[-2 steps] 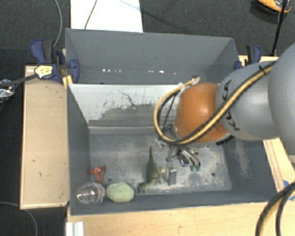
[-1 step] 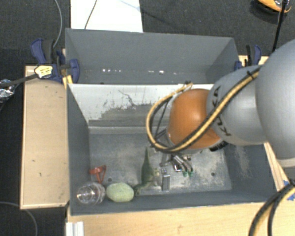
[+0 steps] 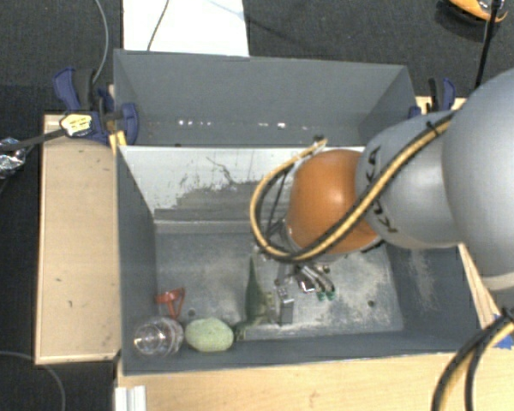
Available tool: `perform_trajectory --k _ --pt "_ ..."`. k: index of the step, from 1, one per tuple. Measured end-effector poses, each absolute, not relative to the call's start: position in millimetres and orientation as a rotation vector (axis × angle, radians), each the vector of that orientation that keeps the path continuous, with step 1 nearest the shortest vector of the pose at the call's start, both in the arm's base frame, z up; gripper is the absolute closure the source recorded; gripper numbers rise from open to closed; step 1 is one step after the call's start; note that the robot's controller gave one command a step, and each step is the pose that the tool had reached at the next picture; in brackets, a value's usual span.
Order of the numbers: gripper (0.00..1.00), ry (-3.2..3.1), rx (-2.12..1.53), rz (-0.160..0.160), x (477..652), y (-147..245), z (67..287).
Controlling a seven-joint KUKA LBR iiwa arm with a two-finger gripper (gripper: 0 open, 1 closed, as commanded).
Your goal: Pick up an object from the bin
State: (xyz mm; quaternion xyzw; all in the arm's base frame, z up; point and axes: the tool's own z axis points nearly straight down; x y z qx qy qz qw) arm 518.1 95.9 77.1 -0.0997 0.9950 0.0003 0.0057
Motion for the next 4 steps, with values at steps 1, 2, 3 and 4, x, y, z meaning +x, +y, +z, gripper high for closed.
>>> perform_trajectory --k 1,2,3,4 --pt "0.0 3.034 -0.717 -0.003 522.1 90.8 75.9" --pt "0.0 3.019 -0.754 -0.006 522.5 89.9 75.9" --pt "0.0 3.059 -0.588 -0.001 518.0 98.1 74.2" --pt "0.0 2.985 -0.89 -0.007 512.6 109.8 72.7"
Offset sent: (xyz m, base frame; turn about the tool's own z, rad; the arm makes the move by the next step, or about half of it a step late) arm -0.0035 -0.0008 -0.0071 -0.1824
